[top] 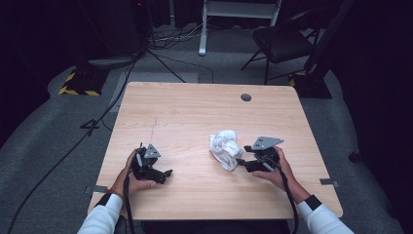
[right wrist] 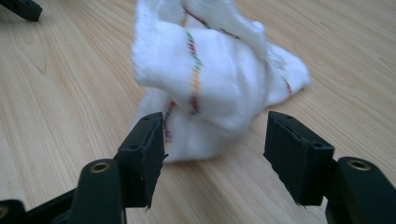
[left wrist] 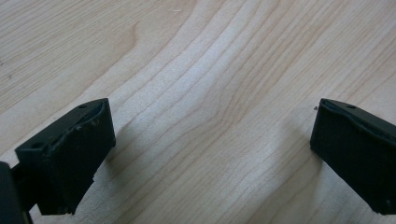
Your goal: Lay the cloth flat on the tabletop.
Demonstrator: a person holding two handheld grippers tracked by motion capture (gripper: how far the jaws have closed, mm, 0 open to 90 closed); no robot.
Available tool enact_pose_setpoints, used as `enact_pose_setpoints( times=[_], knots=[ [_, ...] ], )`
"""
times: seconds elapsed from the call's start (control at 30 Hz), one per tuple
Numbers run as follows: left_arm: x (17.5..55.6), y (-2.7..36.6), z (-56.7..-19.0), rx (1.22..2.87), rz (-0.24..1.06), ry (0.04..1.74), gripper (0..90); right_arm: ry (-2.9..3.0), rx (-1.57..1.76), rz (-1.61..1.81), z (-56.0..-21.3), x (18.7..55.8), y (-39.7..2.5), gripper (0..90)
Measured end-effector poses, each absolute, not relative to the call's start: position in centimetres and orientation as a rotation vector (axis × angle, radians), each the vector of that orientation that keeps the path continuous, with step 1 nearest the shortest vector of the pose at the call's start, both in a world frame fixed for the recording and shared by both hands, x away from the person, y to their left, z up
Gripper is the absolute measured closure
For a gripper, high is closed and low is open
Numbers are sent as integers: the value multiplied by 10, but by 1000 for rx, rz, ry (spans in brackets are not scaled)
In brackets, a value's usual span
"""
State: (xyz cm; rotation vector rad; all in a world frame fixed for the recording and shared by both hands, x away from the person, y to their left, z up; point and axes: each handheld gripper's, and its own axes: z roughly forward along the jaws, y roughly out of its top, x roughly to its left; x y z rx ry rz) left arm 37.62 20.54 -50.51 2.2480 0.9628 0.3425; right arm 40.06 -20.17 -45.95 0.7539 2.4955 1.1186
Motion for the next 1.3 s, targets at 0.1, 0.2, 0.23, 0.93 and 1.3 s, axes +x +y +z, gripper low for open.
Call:
enact_pose_setpoints(
  times=[0.1, 0.2, 0.23, 0.93, 1.3],
  knots=[
    [376, 204, -505, 2254, 335, 956, 1, 2480, 737, 1124, -460, 402, -187, 365],
    [376, 202, -505, 2254, 331, 953, 0, 2489, 747, 1125, -462, 406, -178, 345],
    [376, 201, -505, 2256, 336, 951, 0, 2485, 742, 1111, -463, 407, -176, 345],
    [407, 138, -491, 2268, 250, 834, 173, 2557, 668, 1060, -466, 409, -202, 796],
    [426, 73, -481, 2330, 406, 674, 244, 2536, 684, 1024, -462, 408, -222, 793]
  ],
)
